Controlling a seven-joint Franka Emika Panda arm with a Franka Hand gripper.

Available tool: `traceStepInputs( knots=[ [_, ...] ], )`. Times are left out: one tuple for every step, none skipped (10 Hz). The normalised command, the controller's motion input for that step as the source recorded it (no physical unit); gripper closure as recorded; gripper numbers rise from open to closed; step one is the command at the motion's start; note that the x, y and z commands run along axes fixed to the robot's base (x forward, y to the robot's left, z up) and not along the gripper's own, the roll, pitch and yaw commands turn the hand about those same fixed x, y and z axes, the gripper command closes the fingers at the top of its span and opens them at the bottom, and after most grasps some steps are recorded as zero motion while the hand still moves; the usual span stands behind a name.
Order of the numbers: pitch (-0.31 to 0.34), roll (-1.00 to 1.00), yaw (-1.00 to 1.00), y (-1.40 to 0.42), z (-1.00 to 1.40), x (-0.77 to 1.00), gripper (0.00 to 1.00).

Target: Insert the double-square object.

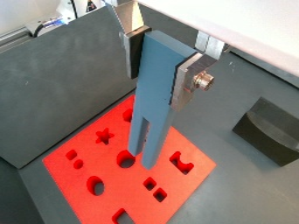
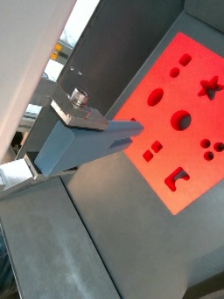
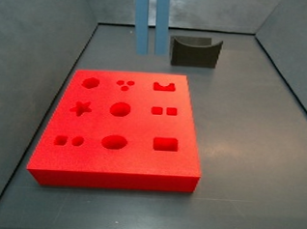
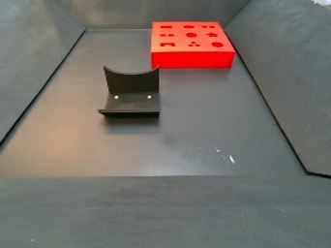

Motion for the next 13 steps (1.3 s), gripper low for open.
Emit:
traceStepInputs(
  knots=[
    [0.0,0.04,0.0,-0.05,0.0,0.0,1.0],
    [0.0,0.02,0.0,-0.05,0.0,0.0,1.0],
    [-0.144,0.46,0.0,-0.2,0.01,0.0,1.0],
    [-0.247,0.5,0.02,-0.28,0.15,0.0,1.0],
    [-0.251,0.5,0.03,-0.27,0.13,0.01,1.0],
    [-0.246,0.5,0.03,-0.26,0.12,0.0,1.0],
    [-0.25,0.5,0.03,-0.26,0.12,0.01,1.0],
    [-0.236,0.5,0.03,-0.27,0.13,0.0,1.0],
    [-0.217,0.5,0.0,-0.29,0.05,0.0,1.0],
    [-0.006,0.0,0.0,-0.01,0.03,-0.01,1.0],
    [-0.003,0.0,0.0,0.0,-0.02,-0.01,1.0],
    [-0.231,0.32,0.0,-0.03,-0.39,0.03,1.0],
    [-0.319,0.5,-0.01,0.0,0.0,0.0,1.0]
  ],
)
